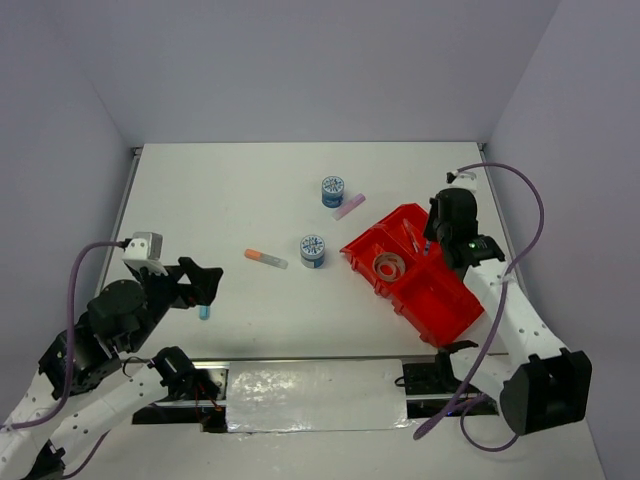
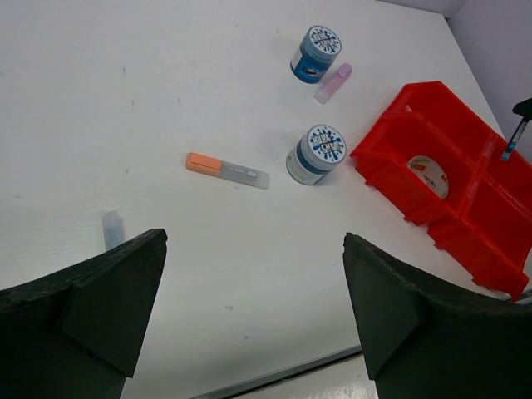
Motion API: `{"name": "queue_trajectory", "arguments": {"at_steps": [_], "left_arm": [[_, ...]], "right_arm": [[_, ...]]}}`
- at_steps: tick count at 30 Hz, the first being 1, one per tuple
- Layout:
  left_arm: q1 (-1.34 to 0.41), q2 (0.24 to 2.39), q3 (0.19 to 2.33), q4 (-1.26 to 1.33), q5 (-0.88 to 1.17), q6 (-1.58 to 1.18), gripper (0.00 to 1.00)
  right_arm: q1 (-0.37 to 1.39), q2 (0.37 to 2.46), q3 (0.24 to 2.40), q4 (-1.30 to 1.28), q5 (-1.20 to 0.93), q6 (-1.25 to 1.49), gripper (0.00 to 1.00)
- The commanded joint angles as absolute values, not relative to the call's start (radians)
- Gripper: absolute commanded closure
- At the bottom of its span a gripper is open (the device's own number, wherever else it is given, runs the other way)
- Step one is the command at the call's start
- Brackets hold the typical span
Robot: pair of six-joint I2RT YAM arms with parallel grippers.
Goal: Sort the stationery into containers
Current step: Place the pen in the storage box.
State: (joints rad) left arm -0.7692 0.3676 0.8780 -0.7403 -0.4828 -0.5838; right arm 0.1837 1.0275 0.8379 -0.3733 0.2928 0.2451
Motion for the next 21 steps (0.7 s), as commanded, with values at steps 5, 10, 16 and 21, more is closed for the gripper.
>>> {"name": "queue_trajectory", "arguments": {"at_steps": [5, 10, 16, 21], "left_arm": [[-0.765, 0.341, 0.867, -0.692, -0.465, -0.592, 0.01], [-0.767, 0.360, 0.867, -0.690, -0.457, -0.586, 0.01], [-0.767, 0.371, 0.865, -0.686, -0.440, -0.580, 0.01], [-0.767, 0.373, 0.864, -0.681, -0.434, -0.575, 0.01]], "right_arm": [[0.091, 1.111, 0.893, -0.287, 0.177, 0.261, 1.00], [0.055, 1.178, 0.910, -0.246, 0.111, 0.262, 1.00], [0.057, 1.210, 0.923, -0.232, 0.086, 0.255, 1.00], [0.057, 1.181, 0.894, -0.238, 0.110, 0.261, 0.99]]}}
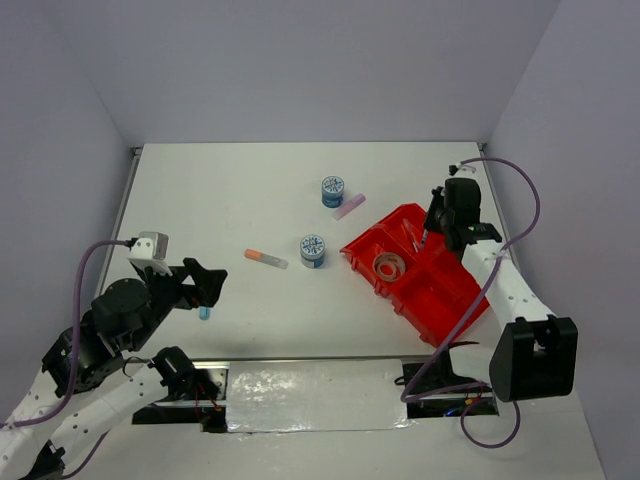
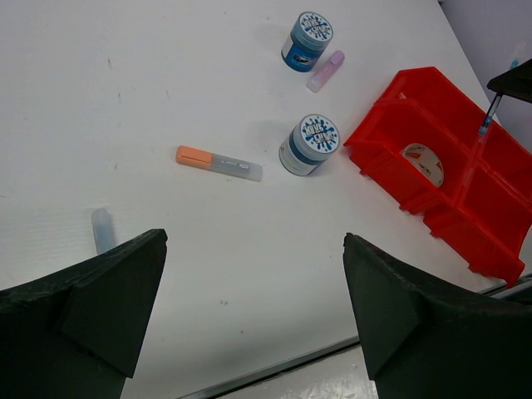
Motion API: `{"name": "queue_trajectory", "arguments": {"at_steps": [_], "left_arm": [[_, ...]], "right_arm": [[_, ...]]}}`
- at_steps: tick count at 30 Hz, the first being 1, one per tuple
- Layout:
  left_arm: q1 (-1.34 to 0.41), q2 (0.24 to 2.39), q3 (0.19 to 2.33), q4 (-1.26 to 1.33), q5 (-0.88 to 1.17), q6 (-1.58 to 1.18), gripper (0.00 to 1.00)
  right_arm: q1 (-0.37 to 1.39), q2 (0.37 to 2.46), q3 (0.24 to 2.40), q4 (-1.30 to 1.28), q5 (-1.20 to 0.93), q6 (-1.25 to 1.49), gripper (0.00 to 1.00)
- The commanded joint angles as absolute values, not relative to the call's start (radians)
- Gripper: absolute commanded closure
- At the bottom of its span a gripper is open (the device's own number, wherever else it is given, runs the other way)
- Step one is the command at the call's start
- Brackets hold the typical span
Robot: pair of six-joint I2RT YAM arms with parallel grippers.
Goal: Sort the stationery into containers
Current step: Place the pen in the storage box.
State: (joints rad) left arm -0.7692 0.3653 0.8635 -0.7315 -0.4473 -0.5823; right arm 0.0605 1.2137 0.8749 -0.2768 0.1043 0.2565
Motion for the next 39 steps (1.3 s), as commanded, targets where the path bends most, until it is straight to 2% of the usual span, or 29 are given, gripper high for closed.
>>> {"name": "queue_trajectory", "arguments": {"at_steps": [1, 13, 17, 19, 23, 39], "left_arm": [[-0.767, 0.374, 0.862, -0.683, -0.434, -0.577, 0.01], [-0.767, 0.365, 0.862, -0.681, -0.433, -0.578, 0.01], [-0.767, 0.365, 0.862, -0.681, -0.433, -0.580, 0.01], [-0.765, 0.365, 0.862, -0.683, -0.433, -0.580, 0.01], [-0.767, 0.365, 0.861, -0.681, -0.431, -0.580, 0.01], [-0.767, 0.371, 0.861, -0.680, -0.426, -0.577, 0.01]], "right_arm": [[0.057, 1.177, 0.890, -0.244, 0.113, 0.264, 0.99], [0.057, 1.154, 0.856, -0.233, 0.091, 0.259, 0.98], [0.057, 1.158, 0.842, -0.161, -0.146, 0.232, 0.96], [0.057, 1.164, 0.841, -0.147, -0.198, 0.229, 0.95], [0.058, 1.160, 0.839, -0.166, -0.135, 0.233, 0.95], [0.058, 1.175, 0.839, -0.149, -0.167, 0.232, 0.94]]}}
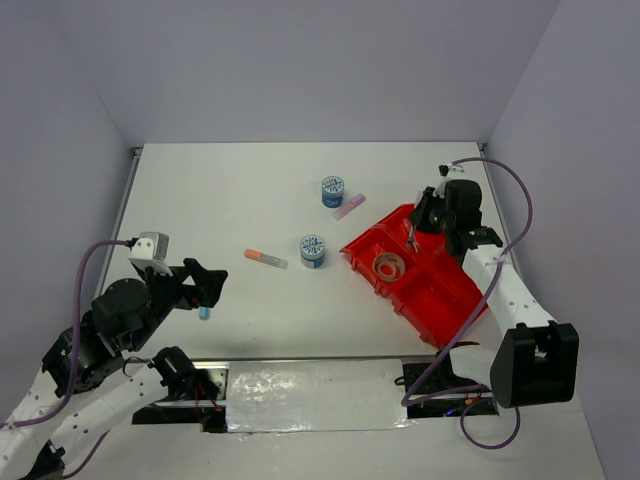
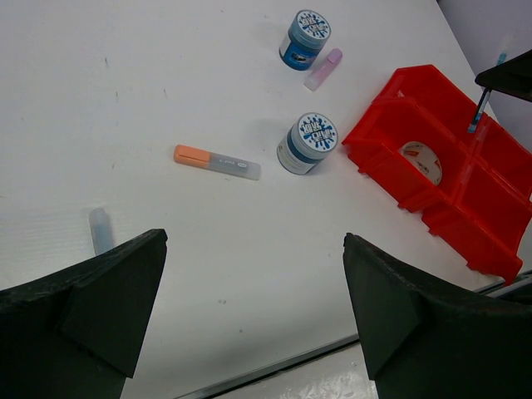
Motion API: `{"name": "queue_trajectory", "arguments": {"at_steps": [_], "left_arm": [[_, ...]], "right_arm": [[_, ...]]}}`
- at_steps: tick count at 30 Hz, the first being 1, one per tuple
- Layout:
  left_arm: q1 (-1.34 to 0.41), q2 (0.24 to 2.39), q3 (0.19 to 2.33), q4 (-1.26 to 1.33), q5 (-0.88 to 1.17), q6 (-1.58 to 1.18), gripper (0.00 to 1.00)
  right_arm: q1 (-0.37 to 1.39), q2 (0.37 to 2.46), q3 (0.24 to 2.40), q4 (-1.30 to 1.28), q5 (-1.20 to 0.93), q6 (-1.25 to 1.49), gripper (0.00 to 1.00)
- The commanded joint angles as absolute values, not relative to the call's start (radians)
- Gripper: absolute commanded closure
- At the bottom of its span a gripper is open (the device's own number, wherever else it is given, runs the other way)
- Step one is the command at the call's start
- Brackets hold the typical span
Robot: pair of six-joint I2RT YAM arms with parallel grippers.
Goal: Sort the stationery into containers
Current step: Place the pen in the storage box.
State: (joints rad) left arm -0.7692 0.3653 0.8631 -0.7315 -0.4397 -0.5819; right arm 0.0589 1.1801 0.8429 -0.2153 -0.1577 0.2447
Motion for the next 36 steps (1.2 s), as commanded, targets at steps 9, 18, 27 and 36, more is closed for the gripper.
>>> {"name": "queue_trajectory", "arguments": {"at_steps": [9, 18, 27, 36], "left_arm": [[-0.767, 0.393, 0.865, -0.676, -0.408, -0.566, 0.01], [-0.769, 0.304, 0.850, -0.647, -0.365, -0.543, 0.01], [-0.769, 0.298, 0.850, -0.643, -0.342, -0.534, 0.01], [-0.770, 0.258, 0.850, -0.646, -0.357, -0.537, 0.01]], "right_arm": [[0.058, 1.264, 0.945, -0.131, -0.028, 0.199, 0.96], [0.057, 1.430, 1.037, -0.129, 0.054, 0.109, 0.99], [0.063, 1.443, 0.930, -0.071, 0.130, 0.112, 0.95], [0.069, 1.393, 0.842, -0.095, 0.129, 0.167, 0.85]]}}
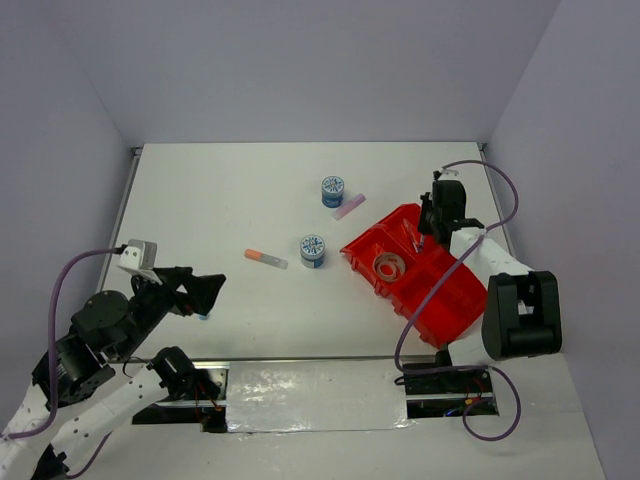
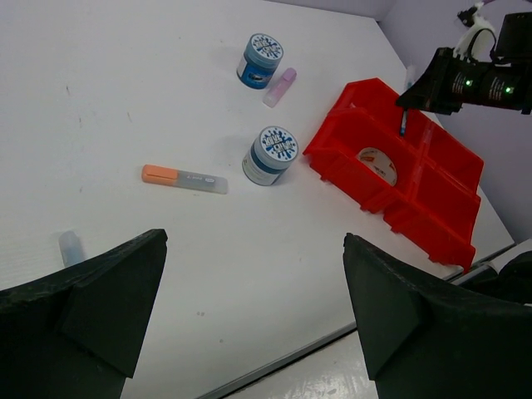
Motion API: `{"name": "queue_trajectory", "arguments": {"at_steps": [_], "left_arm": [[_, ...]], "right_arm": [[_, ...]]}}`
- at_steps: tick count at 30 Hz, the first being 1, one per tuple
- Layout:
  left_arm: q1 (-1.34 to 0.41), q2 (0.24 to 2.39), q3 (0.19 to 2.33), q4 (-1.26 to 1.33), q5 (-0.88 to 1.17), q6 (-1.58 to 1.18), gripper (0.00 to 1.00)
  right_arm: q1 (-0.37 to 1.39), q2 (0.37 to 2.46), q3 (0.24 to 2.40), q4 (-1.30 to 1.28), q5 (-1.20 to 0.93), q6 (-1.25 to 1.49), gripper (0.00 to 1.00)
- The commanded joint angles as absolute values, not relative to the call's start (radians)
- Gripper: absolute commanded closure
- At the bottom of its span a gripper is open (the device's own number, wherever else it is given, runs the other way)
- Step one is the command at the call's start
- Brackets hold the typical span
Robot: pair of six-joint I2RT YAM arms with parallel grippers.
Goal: Sort the stationery into containers
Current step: Place the pen in the storage box, then pick up the stationery from the center of the board.
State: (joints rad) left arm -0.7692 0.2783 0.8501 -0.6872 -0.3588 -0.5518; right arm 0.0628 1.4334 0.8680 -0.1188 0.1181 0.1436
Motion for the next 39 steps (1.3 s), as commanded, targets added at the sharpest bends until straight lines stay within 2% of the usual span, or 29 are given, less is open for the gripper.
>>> {"name": "queue_trajectory", "arguments": {"at_steps": [1, 5, 7, 8, 9, 10, 12, 13, 14, 19, 23, 29, 34, 39], "left_arm": [[-0.770, 0.256, 0.850, -0.646, -0.360, -0.537, 0.01], [-0.772, 0.252, 0.850, -0.649, -0.365, -0.540, 0.01], [-0.775, 0.248, 0.850, -0.649, -0.365, -0.540, 0.01], [-0.775, 0.245, 0.850, -0.647, -0.362, -0.540, 0.01], [-0.776, 0.245, 0.848, -0.647, -0.362, -0.538, 0.01], [-0.776, 0.245, 0.850, -0.646, -0.361, -0.538, 0.01], [-0.776, 0.250, 0.848, -0.644, -0.356, -0.537, 0.01], [-0.776, 0.250, 0.848, -0.644, -0.356, -0.537, 0.01], [-0.776, 0.253, 0.847, -0.644, -0.354, -0.537, 0.01], [-0.776, 0.255, 0.847, -0.646, -0.359, -0.541, 0.01], [-0.776, 0.252, 0.850, -0.658, -0.382, -0.554, 0.01], [-0.776, 0.236, 0.864, -0.698, -0.465, -0.598, 0.01], [-0.778, 0.229, 0.862, -0.700, -0.476, -0.606, 0.01], [-0.782, 0.256, 0.858, -0.686, -0.443, -0.591, 0.01]], "right_arm": [[0.069, 1.391, 0.844, -0.103, 0.135, 0.172, 0.85], [0.074, 1.379, 0.859, -0.141, 0.147, 0.181, 0.75], [0.078, 1.367, 0.856, -0.149, 0.146, 0.189, 0.65], [0.078, 1.350, 0.850, -0.147, 0.137, 0.189, 0.49], [0.081, 1.339, 0.847, -0.146, 0.132, 0.189, 0.48], [0.086, 1.322, 0.848, -0.147, 0.120, 0.190, 0.40], [0.090, 1.301, 0.853, -0.159, 0.106, 0.192, 0.12], [0.097, 1.278, 0.859, -0.166, 0.100, 0.195, 0.03], [0.098, 1.264, 0.862, -0.182, 0.095, 0.205, 0.00], [0.179, 1.114, 0.848, -0.192, 0.074, 0.230, 0.00], [0.378, 1.054, 0.824, -0.163, 0.061, 0.265, 0.00], [0.678, 1.147, 0.845, -0.169, 0.218, 0.319, 0.00], [0.785, 1.291, 0.871, -0.123, 0.282, 0.374, 0.00], [0.873, 1.520, 1.024, -0.175, 0.389, 0.391, 0.00]]}}
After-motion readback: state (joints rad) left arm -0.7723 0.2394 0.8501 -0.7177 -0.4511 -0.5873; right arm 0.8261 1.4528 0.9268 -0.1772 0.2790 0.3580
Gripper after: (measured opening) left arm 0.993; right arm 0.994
